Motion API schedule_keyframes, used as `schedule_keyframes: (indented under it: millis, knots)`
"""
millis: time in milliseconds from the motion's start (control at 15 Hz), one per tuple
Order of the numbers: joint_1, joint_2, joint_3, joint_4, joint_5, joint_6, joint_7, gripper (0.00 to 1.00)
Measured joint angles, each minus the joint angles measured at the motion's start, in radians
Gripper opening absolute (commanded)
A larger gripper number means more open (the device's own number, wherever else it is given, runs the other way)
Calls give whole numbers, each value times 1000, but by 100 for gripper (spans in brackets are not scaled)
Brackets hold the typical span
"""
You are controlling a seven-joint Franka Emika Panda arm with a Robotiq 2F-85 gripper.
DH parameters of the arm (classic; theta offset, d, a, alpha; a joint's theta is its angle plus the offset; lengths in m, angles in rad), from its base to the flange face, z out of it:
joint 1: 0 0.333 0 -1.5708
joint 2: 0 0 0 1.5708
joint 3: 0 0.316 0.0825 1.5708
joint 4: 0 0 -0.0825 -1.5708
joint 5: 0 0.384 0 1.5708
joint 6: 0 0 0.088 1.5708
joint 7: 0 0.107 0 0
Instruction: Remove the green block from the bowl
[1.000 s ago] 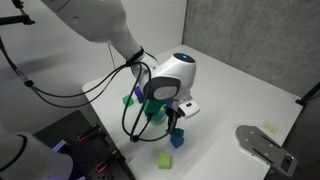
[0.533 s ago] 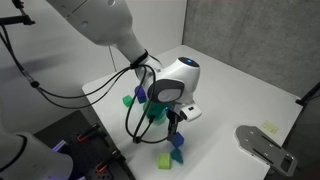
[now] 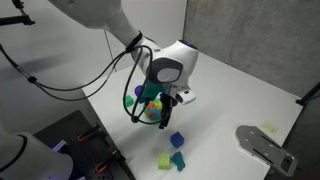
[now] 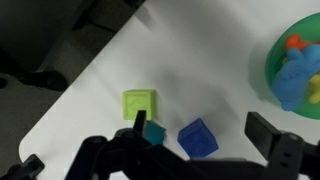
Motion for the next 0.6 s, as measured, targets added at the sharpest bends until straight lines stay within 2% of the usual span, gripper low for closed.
schedule_keyframes:
  millis: [600]
  knots:
    - [62,-285,149,29,-1,-416,-82,100]
